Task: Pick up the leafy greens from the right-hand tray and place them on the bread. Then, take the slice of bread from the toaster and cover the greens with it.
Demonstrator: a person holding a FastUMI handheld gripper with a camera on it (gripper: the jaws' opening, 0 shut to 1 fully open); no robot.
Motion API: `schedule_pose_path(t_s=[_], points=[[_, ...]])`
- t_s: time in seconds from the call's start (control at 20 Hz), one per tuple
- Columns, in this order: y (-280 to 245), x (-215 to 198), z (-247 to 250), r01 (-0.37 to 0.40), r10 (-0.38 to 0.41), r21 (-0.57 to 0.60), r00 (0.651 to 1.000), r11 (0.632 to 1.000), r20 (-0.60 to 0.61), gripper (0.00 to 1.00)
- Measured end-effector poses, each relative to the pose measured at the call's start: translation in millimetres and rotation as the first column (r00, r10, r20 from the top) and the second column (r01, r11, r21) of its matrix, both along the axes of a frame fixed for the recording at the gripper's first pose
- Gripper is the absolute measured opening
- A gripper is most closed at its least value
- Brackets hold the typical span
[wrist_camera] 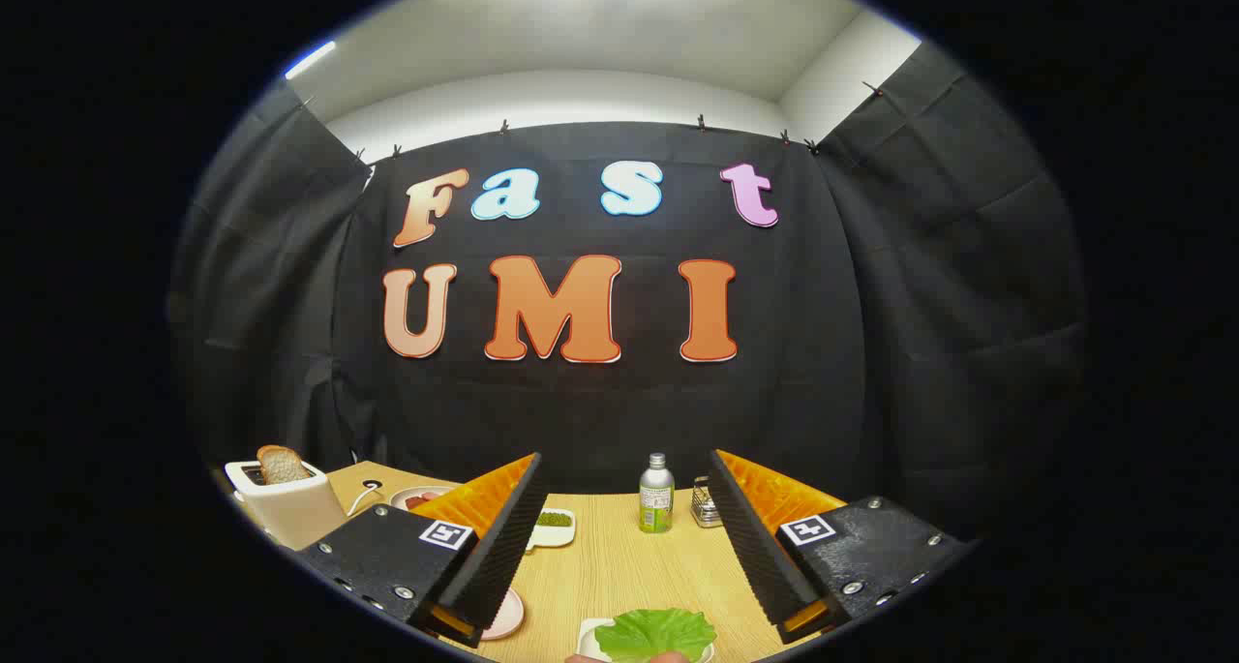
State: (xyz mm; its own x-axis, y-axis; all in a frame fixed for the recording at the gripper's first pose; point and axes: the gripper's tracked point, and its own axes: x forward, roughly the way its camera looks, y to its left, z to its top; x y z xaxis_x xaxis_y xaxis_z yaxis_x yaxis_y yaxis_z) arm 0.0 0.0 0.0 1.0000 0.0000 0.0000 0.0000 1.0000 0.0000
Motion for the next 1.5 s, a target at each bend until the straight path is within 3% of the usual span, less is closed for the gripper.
schedule_pose_path(t_s=[0.8, 1.3, 1.5], points=[[-2.3, 16.1, -3.2, -0.032, 0.032, 0.014, 0.999, 0.999, -0.022, 0.99], [10.2, 21.2, -33.9, -0.086, 0.087, 0.010, 0.989, 0.996, -0.120, 0.99], [5.3, 16.7, -74.0, -0.087, 0.084, -0.004, 0.968, 0.996, -0.235, 1.00]])
